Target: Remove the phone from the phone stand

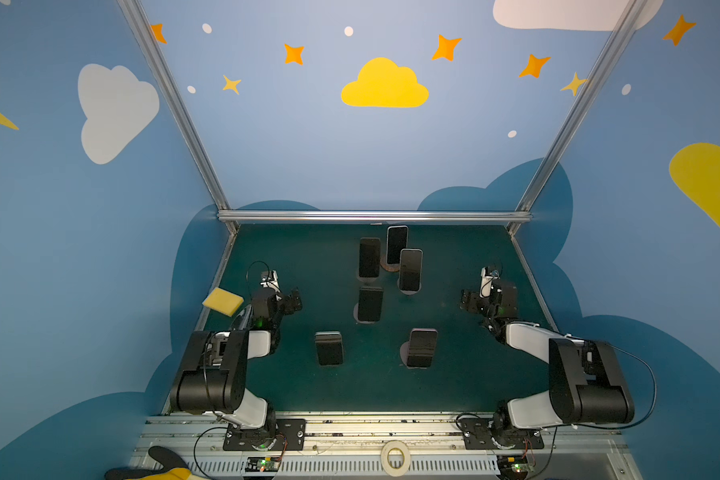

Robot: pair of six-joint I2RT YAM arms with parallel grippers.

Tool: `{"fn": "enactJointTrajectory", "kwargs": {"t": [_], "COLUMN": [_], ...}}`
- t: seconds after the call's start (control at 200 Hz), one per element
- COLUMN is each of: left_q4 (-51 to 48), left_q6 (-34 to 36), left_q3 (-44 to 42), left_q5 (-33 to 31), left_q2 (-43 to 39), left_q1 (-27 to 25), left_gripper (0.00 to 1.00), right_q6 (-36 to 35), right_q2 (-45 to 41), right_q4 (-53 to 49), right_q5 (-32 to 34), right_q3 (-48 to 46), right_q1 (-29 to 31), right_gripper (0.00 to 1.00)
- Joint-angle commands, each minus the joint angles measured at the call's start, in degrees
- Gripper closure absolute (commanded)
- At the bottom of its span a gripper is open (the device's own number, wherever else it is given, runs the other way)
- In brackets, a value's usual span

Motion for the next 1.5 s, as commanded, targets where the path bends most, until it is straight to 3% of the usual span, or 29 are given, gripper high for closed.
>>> {"fn": "enactJointTrajectory", "kwargs": {"t": [0.0, 1.492], "left_q4": [-0.6, -1.1], "left_q6": [0.3, -0.7], "left_q3": [0.2, 0.4], "left_q5": [0.2, -1.1], "left_q2": [-0.6, -0.7], "left_q1": [0.2, 0.6], "left_gripper": [0.00, 0.00], "right_q6": [-0.2, -0.2], "right_q2": [0.0, 0.0], "right_q4": [-0.1, -0.2], "right_q5": [-0.3, -0.2], "right_q3": [0.7, 0.9], "right_q1": [-0.1, -0.2], "right_gripper": [0.09, 0.09]}}
